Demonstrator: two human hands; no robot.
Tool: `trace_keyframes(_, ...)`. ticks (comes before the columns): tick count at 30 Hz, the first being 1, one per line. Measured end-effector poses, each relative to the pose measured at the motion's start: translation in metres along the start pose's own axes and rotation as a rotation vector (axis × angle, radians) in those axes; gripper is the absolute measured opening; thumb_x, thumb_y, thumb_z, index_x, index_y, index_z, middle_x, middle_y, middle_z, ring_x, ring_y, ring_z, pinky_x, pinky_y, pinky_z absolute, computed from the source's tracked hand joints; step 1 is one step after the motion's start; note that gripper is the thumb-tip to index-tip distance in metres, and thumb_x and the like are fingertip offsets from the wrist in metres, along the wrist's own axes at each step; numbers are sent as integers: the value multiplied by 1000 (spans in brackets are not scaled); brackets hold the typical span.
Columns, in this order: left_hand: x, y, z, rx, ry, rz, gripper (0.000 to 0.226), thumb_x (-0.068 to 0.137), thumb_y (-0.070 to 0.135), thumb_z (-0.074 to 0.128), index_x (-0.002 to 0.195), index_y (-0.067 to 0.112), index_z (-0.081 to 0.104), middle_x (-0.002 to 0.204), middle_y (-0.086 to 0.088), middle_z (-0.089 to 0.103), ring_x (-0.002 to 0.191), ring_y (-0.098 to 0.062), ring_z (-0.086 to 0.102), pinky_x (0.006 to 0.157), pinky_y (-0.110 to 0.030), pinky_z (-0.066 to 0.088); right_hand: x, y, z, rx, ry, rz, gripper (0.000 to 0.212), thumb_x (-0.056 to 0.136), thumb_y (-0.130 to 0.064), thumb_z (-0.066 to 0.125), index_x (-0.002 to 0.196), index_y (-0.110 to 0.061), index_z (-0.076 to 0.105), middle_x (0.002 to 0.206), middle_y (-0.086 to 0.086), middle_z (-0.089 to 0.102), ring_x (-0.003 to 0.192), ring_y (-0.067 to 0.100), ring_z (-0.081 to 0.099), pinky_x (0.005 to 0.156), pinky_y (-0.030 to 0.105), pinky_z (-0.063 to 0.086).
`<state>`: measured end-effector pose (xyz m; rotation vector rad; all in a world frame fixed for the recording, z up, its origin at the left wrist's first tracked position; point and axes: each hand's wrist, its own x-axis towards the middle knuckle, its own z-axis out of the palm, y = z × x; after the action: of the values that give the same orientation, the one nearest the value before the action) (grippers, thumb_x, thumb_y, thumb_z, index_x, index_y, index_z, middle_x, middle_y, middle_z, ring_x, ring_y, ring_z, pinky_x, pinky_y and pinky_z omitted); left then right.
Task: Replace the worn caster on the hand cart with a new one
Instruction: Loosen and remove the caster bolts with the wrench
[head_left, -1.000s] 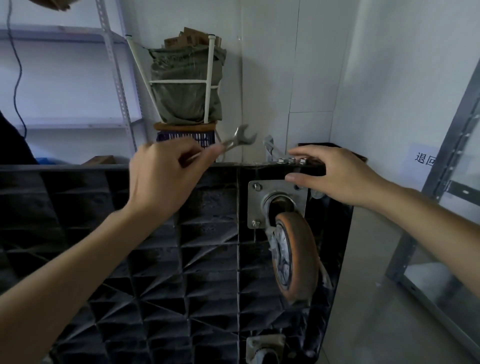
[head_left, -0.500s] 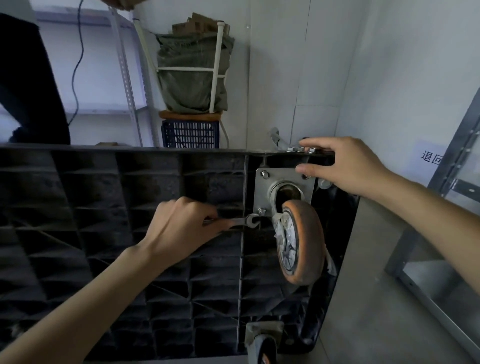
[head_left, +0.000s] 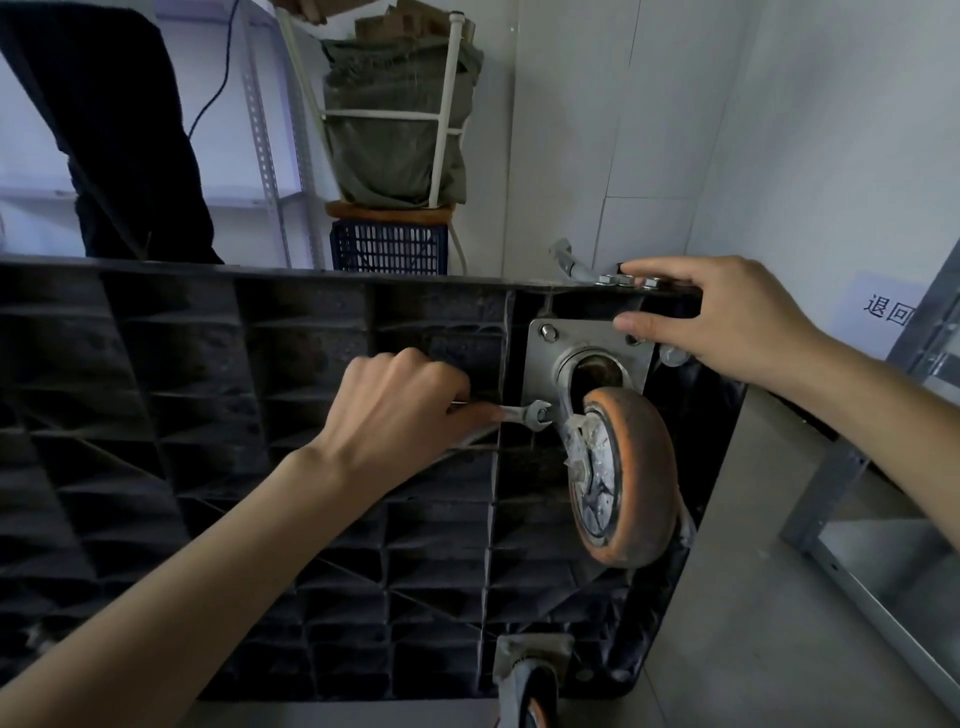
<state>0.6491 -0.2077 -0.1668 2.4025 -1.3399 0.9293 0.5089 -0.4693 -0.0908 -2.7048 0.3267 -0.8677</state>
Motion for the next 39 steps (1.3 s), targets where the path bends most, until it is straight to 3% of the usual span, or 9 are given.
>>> trace_keyframes(4, -3, -7, 7, -30, 25, 10, 64, 85, 79, 44, 67, 22, 67, 60, 1, 62, 61, -30, 64, 54, -34, 49, 0, 1, 0, 2, 2, -1, 67, 70, -72, 69, 131, -45, 63, 127, -11, 70, 121, 16, 62, 103, 47, 50)
trace_keyframes(8, 7, -10, 0, 63, 131, 85, 73, 84, 82, 30, 64, 23, 68, 57, 2, 62, 56, -30, 64, 49, -27, 32, 0, 1, 0, -2, 5, -5, 64, 73, -70, 70, 131, -46, 63, 127, -10, 70, 121, 17, 62, 102, 47, 50)
trace_keyframes(12, 17, -10, -6, 118, 152, 153, 80, 80, 81, 19, 73, 24, 74, 72, 4, 71, 68, -28, 70, 52, -27, 31, 0, 3, 1, -5, 14, -7, 62, 74, -70, 71, 131, -47, 63, 123, -10, 71, 119, 18, 63, 101, 47, 50)
trace_keyframes(19, 6, -5, 5, 102, 224, 88, 64, 85, 72, 37, 62, 21, 67, 58, 2, 65, 53, -32, 66, 51, -26, 26, -1, 3, 2, -30, 25, -5, 63, 74, -73, 68, 131, -48, 62, 129, -12, 69, 123, 17, 61, 100, 46, 50)
trace_keyframes(28, -7, 0, 13, 27, 179, -66, 59, 83, 73, 55, 57, 21, 64, 47, 1, 57, 44, -29, 60, 47, -23, 26, -1, 3, 3, -40, 22, 0, 62, 76, -72, 68, 133, -49, 60, 131, -12, 67, 125, 18, 59, 98, 43, 50)
trace_keyframes(31, -35, 21, 37, -132, 198, -288, 55, 86, 70, 53, 62, 22, 63, 48, 1, 58, 46, -29, 62, 44, -22, 28, -1, 3, 2, -52, 24, 10, 64, 75, -75, 66, 133, -50, 59, 133, -12, 66, 127, 18, 58, 99, 45, 50)
trace_keyframes(34, -63, 60, 67, -393, 79, -585, 57, 88, 72, 36, 73, 23, 61, 61, 0, 65, 64, -29, 67, 49, -31, 38, -2, 2, 2, -53, 20, 12, 65, 75, -74, 66, 134, -49, 60, 132, -12, 67, 127, 18, 57, 100, 44, 49)
trace_keyframes(37, -62, 98, 80, -1185, -81, -742, 58, 92, 66, 42, 61, 19, 54, 53, 3, 54, 50, -24, 55, 53, -40, 43, -2, 0, 2, -47, 17, 11, 63, 75, -71, 68, 134, -47, 61, 128, -12, 69, 122, 17, 60, 97, 42, 50)
trace_keyframes(39, -58, 111, 80, -1502, -156, -778, 58, 95, 57, 46, 59, 11, 48, 53, -3, 46, 47, -21, 45, 52, -37, 36, -2, -1, 1, -45, 17, 9, 63, 75, -71, 68, 134, -47, 61, 126, -12, 69, 119, 17, 61, 96, 42, 51)
